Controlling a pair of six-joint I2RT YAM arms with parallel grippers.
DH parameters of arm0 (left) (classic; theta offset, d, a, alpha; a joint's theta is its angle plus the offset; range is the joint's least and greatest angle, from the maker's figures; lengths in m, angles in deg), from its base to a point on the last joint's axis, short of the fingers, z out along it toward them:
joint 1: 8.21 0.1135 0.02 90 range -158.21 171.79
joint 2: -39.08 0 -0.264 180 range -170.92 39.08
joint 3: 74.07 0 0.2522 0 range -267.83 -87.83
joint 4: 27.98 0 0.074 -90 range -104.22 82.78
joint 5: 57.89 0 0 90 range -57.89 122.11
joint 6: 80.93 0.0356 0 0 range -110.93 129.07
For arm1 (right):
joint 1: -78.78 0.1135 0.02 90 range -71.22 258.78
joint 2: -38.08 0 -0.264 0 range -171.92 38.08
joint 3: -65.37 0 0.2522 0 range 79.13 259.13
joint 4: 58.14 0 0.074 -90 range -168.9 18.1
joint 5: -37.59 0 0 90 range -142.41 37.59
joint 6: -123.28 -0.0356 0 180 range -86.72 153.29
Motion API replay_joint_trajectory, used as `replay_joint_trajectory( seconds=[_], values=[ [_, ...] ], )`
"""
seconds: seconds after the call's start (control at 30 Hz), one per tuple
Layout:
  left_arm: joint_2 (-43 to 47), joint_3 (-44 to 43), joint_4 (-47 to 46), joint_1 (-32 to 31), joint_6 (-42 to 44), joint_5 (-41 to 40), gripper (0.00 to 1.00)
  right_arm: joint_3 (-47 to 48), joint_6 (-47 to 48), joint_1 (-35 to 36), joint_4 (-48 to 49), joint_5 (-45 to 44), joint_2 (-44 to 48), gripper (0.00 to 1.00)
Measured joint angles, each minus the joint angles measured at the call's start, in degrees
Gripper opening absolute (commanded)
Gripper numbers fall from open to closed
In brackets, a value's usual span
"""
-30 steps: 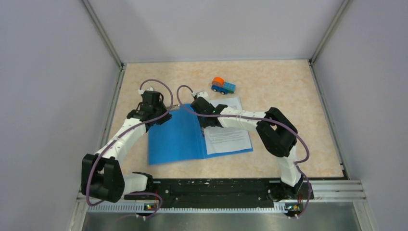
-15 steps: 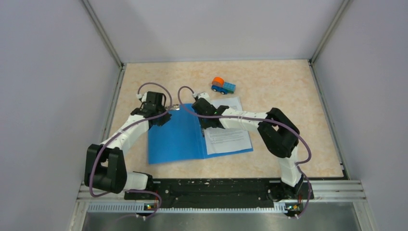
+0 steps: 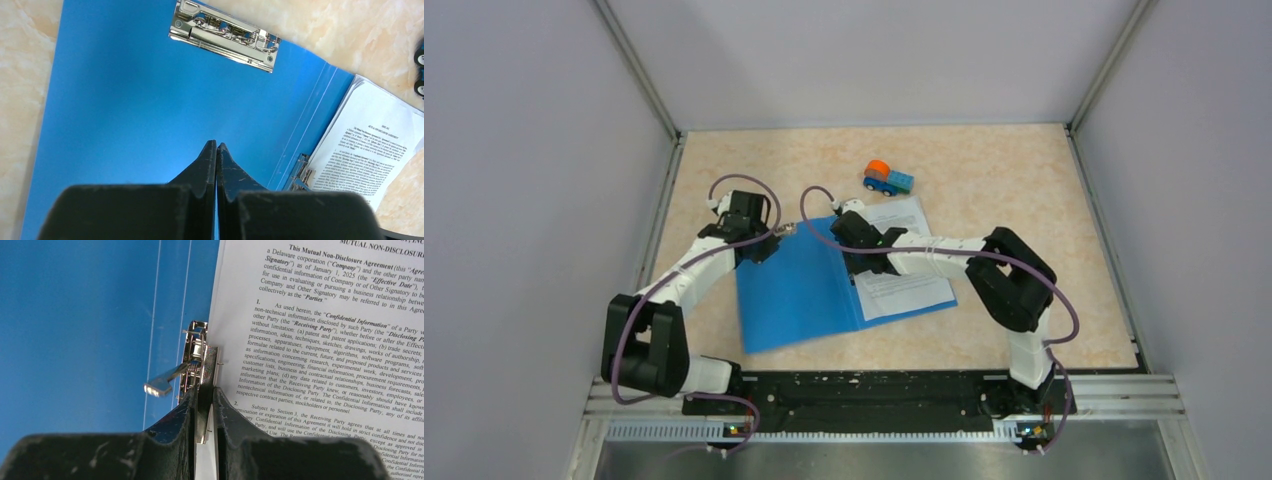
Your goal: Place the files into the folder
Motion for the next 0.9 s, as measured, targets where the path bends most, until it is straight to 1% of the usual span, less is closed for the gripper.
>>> replay_joint_trajectory(
  seconds=[0.3, 0.57, 0.73, 0.9],
  values=[
    [-0.9, 0.0, -0.7, 0.0, -0.6, 1.9, 0.0, -3.4, -0.5, -0.1, 3.9, 0.0, 1.1, 0.0],
    [-3.7, -0.8, -1.3, -0.8, -0.6, 5.8, 0.0, -10.4, -0.8, -0.9, 12.9, 1.3, 3.7, 0.0],
    [-6.3, -3.7, -1.8, -2.3, -0.6, 8.0, 0.0, -14.8, -0.5, -1.6, 18.9, 2.7, 5.0, 0.0],
    [-11.0, -8.7, -2.1, -4.9, -0.6, 9.6, 0.0, -18.4, 0.4, -2.3, 24.6, 4.6, 5.8, 0.0]
  ],
)
